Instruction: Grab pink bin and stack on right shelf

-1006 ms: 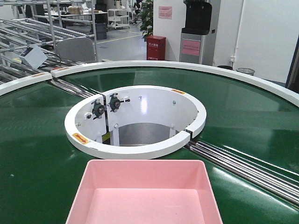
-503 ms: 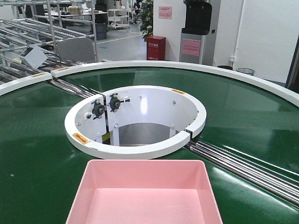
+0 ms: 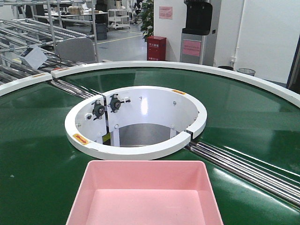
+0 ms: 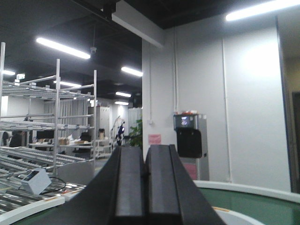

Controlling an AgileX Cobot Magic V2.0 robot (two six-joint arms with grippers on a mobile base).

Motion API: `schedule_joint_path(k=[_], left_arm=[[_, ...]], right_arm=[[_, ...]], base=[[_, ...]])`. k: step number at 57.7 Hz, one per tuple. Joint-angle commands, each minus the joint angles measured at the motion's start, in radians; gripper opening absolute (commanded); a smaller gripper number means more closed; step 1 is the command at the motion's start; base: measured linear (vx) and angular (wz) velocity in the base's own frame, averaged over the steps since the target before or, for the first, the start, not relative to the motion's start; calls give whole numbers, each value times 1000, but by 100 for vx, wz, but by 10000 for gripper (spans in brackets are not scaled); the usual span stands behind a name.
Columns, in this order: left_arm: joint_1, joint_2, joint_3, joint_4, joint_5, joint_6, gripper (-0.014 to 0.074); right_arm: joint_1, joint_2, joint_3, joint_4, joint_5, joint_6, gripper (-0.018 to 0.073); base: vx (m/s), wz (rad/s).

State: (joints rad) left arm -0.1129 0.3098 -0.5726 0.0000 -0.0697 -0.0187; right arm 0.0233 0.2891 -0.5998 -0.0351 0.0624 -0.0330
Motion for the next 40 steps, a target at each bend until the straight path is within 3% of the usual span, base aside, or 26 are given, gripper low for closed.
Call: schedule_joint_path(k=[1,12,26,33,40], left_arm=[[1,172,-165,0,54,19,-8],[0,390,-272,-5,81,19,-8],[0,464,-271,0,49,19,45],[0,464,-271,0,49,19,137],[0,464,-271,0,49,19,299]], right_arm=[[-4,160,-138,-14,-18,-13,-11],[-4,345,-209,35,-26,10,-11],[-4,391,-209,51,-33,10,60],[-4,391,-209,50,-34,10,208],[-4,391,-209,50,-29,10,457]], base=[[0,1],[0,0],[0,0],[0,0],[0,0]])
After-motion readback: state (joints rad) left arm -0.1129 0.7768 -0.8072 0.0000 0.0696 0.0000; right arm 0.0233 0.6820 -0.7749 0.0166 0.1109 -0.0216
